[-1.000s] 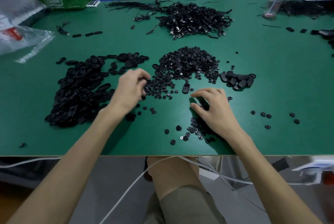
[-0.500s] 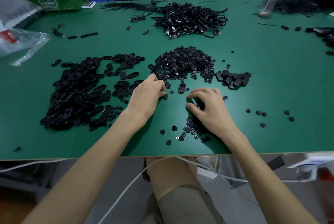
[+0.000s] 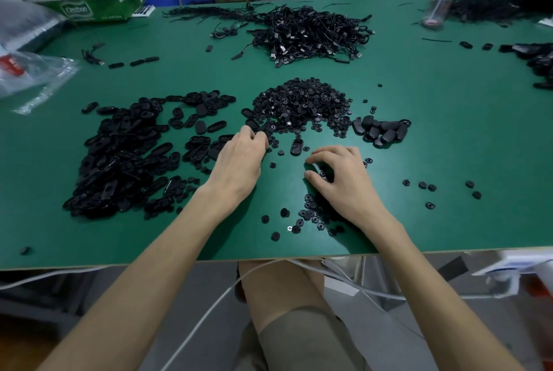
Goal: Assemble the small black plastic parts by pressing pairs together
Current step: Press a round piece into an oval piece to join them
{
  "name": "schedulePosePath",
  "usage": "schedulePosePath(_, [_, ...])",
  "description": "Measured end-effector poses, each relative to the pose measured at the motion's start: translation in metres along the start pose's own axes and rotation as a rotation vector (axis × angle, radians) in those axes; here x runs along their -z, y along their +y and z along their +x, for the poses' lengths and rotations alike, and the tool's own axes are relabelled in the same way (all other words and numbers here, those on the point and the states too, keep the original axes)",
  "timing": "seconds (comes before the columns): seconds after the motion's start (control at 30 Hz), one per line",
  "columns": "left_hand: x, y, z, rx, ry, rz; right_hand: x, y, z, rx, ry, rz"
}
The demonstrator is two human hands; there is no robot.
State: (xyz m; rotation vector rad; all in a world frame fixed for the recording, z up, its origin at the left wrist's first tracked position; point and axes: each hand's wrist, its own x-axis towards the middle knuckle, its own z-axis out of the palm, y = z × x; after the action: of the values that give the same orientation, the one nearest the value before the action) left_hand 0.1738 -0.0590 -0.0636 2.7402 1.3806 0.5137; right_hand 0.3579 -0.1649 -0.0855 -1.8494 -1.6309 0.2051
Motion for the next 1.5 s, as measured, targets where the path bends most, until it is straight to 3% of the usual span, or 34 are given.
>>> schedulePosePath(0.07, [0.001, 0.004, -0.001, 0.026, 0.023, -0.104, 0.000, 0.000, 0.000, 0.000, 0.001, 0.003])
schedulePosePath(0.2, [0.010, 0.027, 0.005, 0.112, 0.039, -0.553, 0.002, -0.003, 0.000, 0.016, 0.044, 0.047])
schedulePosePath(0.33, [0.007, 0.056, 0.008, 0.115, -0.051, -0.952, 0.007, -0.006, -0.001, 0.024, 0.114, 0.147])
schedulePosePath(0.7, [-0.014, 0.065, 0.003, 0.207, -0.005, -1.333, 0.014, -0.008, -0.004, -0.080, 0.251, 0.357])
schedulePosePath(0.93, [-0.014, 0.060, -0.002, 0.238, 0.009, -1.446, 0.019, -0.008, -0.005, -0.113, 0.295, 0.470])
schedulePosePath(1.5, [-0.019, 0.061, -0.001, 0.229, 0.042, -1.420, 0.018, -0.003, -0.004, -0.158, 0.260, 0.646])
